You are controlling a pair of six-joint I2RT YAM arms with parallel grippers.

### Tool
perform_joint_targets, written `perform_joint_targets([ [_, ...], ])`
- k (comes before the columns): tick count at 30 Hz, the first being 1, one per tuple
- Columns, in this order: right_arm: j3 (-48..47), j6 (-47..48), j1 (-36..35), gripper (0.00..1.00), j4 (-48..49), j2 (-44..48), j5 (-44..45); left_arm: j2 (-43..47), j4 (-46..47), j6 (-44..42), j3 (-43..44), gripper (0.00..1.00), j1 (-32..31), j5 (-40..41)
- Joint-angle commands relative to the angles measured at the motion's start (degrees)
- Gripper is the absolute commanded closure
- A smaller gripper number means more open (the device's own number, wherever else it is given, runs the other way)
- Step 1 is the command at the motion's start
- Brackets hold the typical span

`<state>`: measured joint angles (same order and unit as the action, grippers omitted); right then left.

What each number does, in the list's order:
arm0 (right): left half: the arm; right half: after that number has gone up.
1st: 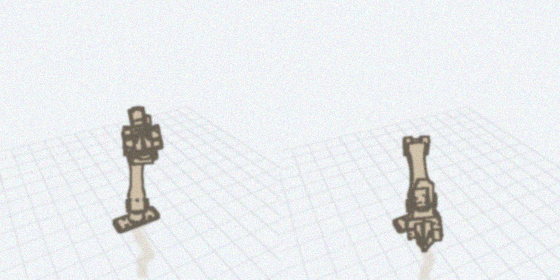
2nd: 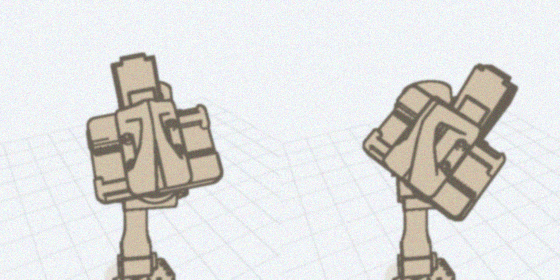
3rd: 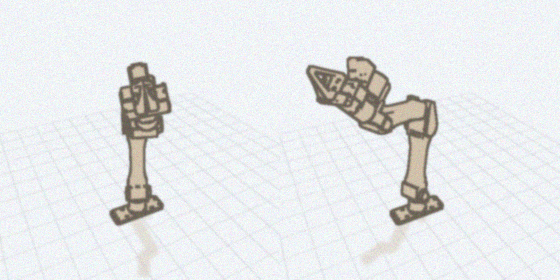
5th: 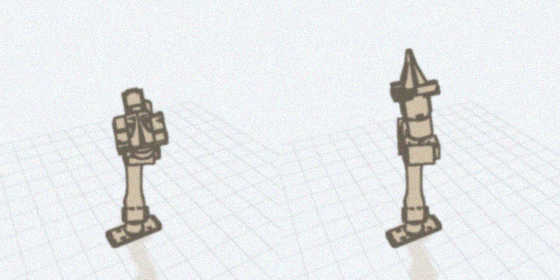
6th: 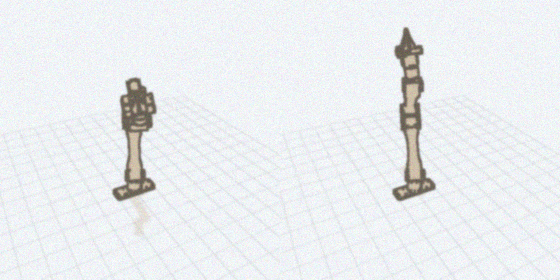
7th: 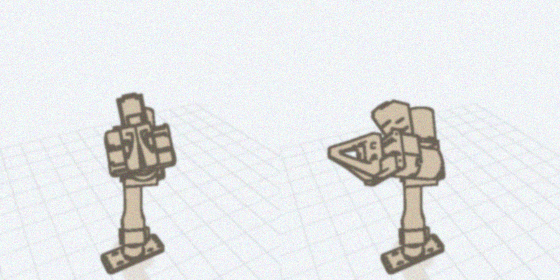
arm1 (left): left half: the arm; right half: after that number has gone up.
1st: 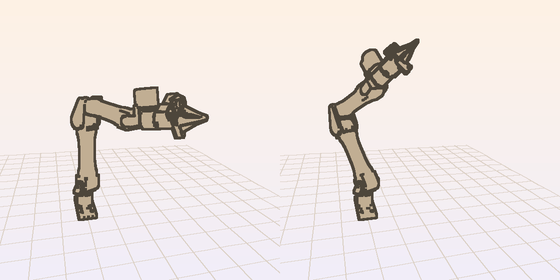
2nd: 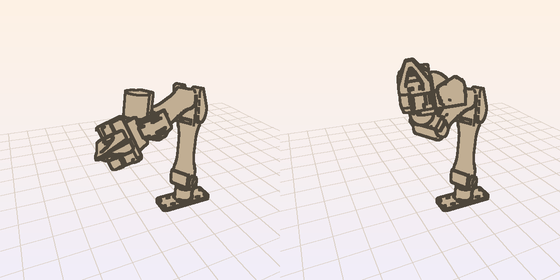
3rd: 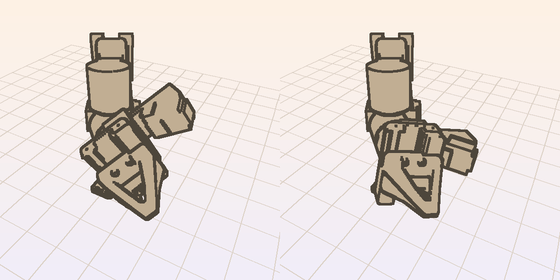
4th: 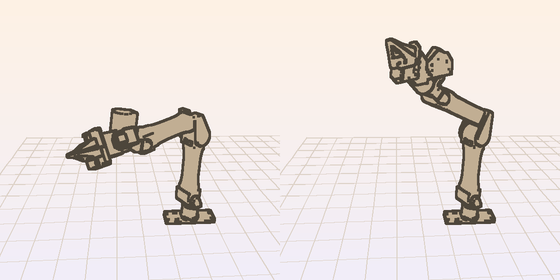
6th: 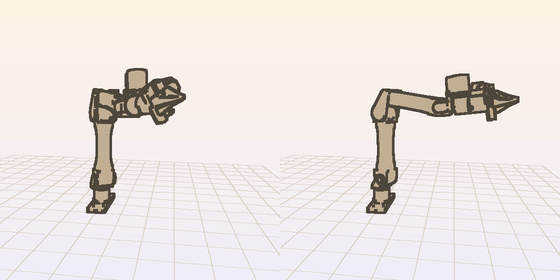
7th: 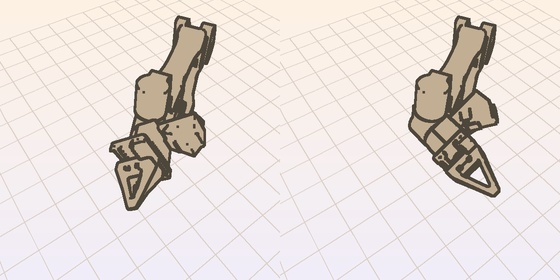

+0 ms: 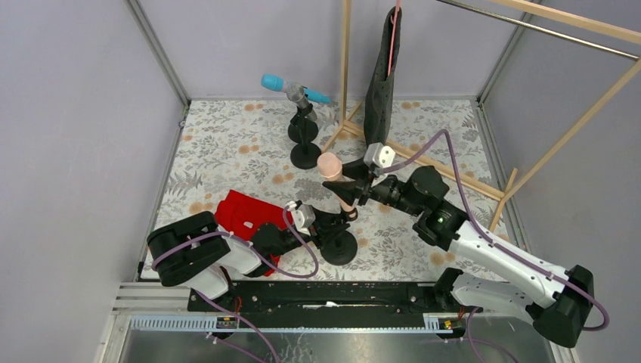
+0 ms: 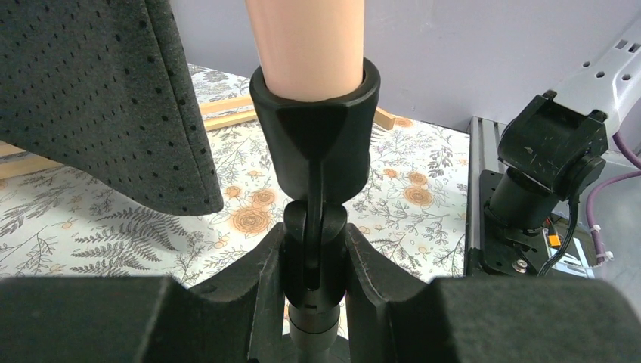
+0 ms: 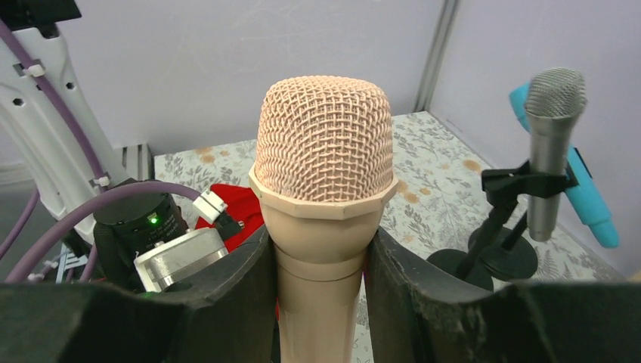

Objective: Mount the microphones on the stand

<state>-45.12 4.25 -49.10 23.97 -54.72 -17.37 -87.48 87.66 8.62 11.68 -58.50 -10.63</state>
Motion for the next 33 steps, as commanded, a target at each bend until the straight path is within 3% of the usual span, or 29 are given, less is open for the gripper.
perform_joint_targets([
  [1,-4.78,5.19,-1.08,1.0,-5.42,-4.12,-6.39,-2.06,4.01,1.84,-1.66,1.0,-0.14,-1.5],
  [6,-8.71,11.49,-5.62,1.0,-10.43,-6.64,-4.42,-2.29,4.06,1.91,-1.84,1.0,-0.12,-0.98],
  [13,-9.02,12.54,-7.68,1.0,-10.83,-6.85,-1.58,-2.07,4.18,1.97,-1.71,0.99,-0.13,-1.98],
  [17,-7.0,12.45,-7.72,1.0,-9.58,-5.16,-0.18,-0.53,4.22,1.57,-2.09,0.63,-0.12,-2.37],
  [20,-6.29,12.57,-7.76,1.0,-9.53,-4.45,0.37,0.92,4.17,0.69,-2.11,0.5,-0.12,-2.3],
  [27,-4.38,12.7,-7.75,1.0,-8.46,-3.19,1.9,3.92,4.19,0.43,-1.92,0.42,-0.15,-3.1],
  [33,-3.26,8.5,-7.76,1.0,-6.14,-2.51,9.41,7.44,3.87,-1.94,-2.4,0.35,-0.28,1.09],
])
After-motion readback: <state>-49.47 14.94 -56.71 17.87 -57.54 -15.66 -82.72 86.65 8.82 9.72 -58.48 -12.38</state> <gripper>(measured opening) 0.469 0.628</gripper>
